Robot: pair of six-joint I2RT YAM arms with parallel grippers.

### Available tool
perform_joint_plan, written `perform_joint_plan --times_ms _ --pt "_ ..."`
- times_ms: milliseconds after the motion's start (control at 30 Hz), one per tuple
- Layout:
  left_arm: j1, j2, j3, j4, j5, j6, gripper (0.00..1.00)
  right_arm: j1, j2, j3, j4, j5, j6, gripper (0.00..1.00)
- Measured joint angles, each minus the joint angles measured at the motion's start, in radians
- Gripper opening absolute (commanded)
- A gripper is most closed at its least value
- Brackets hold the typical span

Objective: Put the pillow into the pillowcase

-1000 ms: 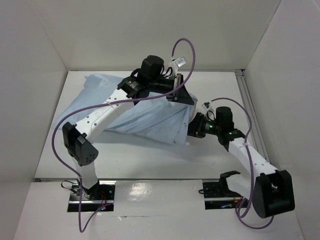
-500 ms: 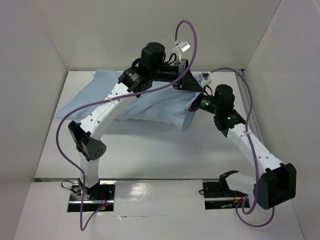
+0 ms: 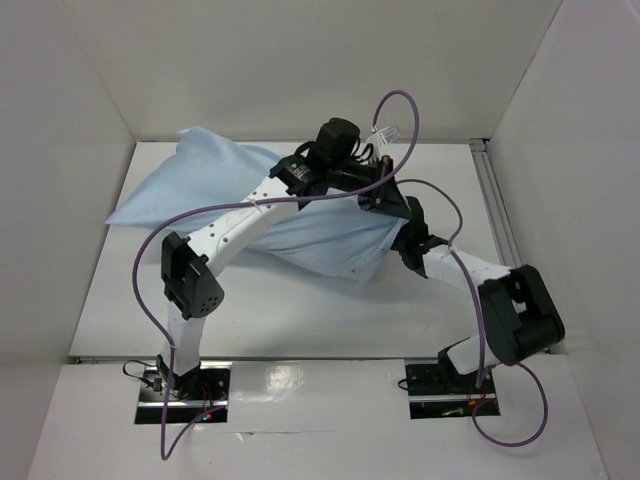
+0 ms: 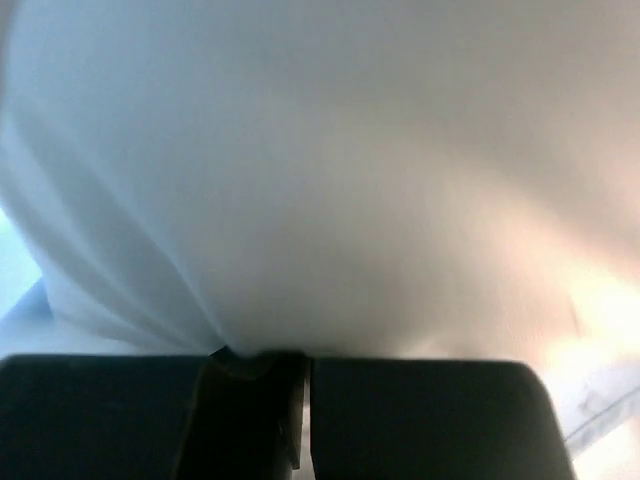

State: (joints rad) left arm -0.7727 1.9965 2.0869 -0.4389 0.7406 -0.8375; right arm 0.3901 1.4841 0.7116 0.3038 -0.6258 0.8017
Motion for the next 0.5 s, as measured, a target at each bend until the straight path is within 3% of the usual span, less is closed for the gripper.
perform_joint_plan --times_ms 33,67,100,133,200,333,500 --pt "-0.003 0.000 -0.002 0.011 0.002 -0.002 0.03 -0.010 -0.034 -0.001 -0.046 0.013 -0.015 0.17" --pt "-0.003 -0.001 0.000 0.031 0.008 -0.005 0.14 -0.022 -0.067 -0.002 -0.097 0.025 -0.029 0.30" --pt "-0.002 -0.004 0.002 0.043 0.008 0.001 0.47 -0.043 -0.113 -0.008 -0.148 0.042 -0.043 0.48" --pt "0.002 -0.005 0.004 0.051 0.009 0.010 0.62 -0.066 -0.158 -0.011 -0.195 0.061 -0.064 0.70" --pt "0.014 -0.003 0.008 0.051 0.016 0.026 0.85 -0.122 -0.261 -0.013 -0.299 0.108 -0.105 0.81" --pt "0.064 0.008 0.054 -0.025 0.014 0.081 1.00 -0.255 -0.420 -0.013 -0.499 0.209 -0.194 0.90" --pt "0.182 0.006 0.166 -0.220 -0.105 0.206 0.97 -0.403 -0.477 -0.013 -0.759 0.333 -0.270 0.91"
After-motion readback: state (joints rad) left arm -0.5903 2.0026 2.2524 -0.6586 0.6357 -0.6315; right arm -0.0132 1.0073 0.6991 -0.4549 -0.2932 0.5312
